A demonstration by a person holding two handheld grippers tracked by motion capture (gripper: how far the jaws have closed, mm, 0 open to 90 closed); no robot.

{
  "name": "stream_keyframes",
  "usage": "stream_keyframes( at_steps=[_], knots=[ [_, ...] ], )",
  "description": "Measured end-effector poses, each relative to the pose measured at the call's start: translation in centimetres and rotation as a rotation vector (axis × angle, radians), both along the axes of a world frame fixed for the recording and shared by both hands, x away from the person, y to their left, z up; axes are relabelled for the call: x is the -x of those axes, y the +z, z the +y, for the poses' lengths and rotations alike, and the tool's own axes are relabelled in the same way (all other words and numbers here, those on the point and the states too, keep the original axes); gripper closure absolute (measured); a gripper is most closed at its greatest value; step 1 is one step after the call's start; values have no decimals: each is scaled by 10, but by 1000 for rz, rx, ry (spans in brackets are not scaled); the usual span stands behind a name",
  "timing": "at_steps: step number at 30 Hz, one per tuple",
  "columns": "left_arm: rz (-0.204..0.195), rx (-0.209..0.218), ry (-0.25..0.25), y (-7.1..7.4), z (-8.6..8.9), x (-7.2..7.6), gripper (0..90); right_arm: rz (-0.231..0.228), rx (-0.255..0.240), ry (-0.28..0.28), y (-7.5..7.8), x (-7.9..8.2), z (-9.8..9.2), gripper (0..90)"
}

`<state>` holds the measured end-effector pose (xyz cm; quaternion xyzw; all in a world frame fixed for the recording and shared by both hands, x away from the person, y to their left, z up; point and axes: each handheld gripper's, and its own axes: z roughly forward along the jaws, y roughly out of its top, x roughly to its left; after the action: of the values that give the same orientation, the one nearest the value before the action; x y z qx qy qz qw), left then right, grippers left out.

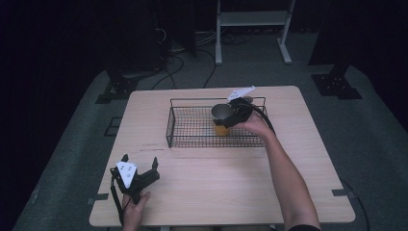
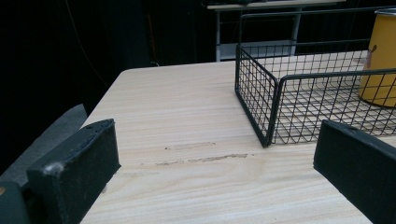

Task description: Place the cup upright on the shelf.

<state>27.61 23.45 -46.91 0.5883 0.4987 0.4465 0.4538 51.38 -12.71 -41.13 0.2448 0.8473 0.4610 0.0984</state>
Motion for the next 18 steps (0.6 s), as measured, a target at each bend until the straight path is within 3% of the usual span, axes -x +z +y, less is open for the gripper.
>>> stream_keyframes(
  at_steps=[18],
  knots=[
    [1, -1, 1, 0, 0, 0, 0, -13, -36, -30, 6, 2, -5, 0]
  ],
)
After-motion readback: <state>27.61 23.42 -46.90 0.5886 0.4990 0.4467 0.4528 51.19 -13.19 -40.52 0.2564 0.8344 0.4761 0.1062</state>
